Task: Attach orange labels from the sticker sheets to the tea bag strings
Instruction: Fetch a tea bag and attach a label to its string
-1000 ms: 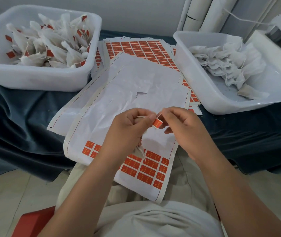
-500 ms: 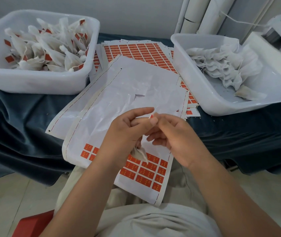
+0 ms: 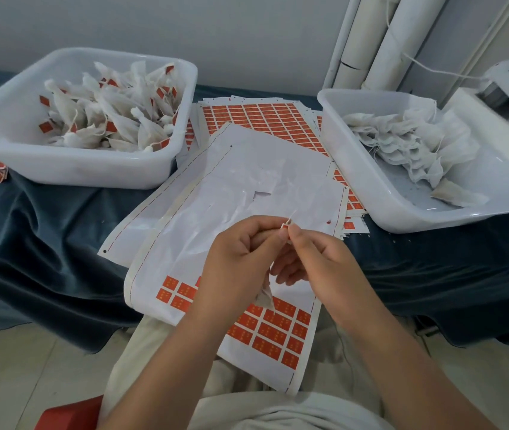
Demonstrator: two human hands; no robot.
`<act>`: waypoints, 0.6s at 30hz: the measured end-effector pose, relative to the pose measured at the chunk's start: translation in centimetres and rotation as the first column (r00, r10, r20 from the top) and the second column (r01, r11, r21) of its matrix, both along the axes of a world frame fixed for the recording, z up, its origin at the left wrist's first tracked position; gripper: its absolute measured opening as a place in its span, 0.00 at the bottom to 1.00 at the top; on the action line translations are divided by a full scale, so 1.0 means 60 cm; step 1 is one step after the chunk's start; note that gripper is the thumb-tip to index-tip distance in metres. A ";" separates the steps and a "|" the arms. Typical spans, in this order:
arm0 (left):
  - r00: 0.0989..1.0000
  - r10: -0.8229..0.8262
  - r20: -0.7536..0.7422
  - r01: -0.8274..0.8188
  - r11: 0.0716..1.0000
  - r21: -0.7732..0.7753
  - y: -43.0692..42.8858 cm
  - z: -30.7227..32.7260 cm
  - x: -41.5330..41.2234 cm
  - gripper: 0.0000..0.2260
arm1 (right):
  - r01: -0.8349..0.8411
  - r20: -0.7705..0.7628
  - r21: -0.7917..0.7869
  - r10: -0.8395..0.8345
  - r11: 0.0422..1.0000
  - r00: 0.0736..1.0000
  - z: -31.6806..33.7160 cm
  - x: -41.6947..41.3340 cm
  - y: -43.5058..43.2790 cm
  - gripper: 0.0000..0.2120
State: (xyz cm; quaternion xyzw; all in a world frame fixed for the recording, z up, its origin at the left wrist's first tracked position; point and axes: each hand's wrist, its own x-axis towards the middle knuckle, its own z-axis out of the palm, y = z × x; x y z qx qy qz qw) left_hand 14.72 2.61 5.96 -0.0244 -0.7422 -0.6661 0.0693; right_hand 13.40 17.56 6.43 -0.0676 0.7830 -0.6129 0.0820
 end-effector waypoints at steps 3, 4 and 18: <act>0.996 0.021 -0.083 -0.031 0.992 -0.123 -0.001 0.000 0.000 0.13 | 0.006 -0.036 -0.006 -0.006 1.000 0.999 -0.004 0.003 0.000 0.17; 0.996 0.019 -0.084 -0.030 0.991 -0.132 -0.002 0.001 -0.001 0.14 | 0.014 -0.068 0.014 -0.013 1.000 0.998 -0.005 0.004 0.000 0.17; 0.990 0.076 0.118 -0.078 0.997 0.006 -0.019 0.005 -0.009 0.05 | 0.106 -0.284 0.270 -0.026 0.957 0.958 -0.025 0.002 0.003 0.15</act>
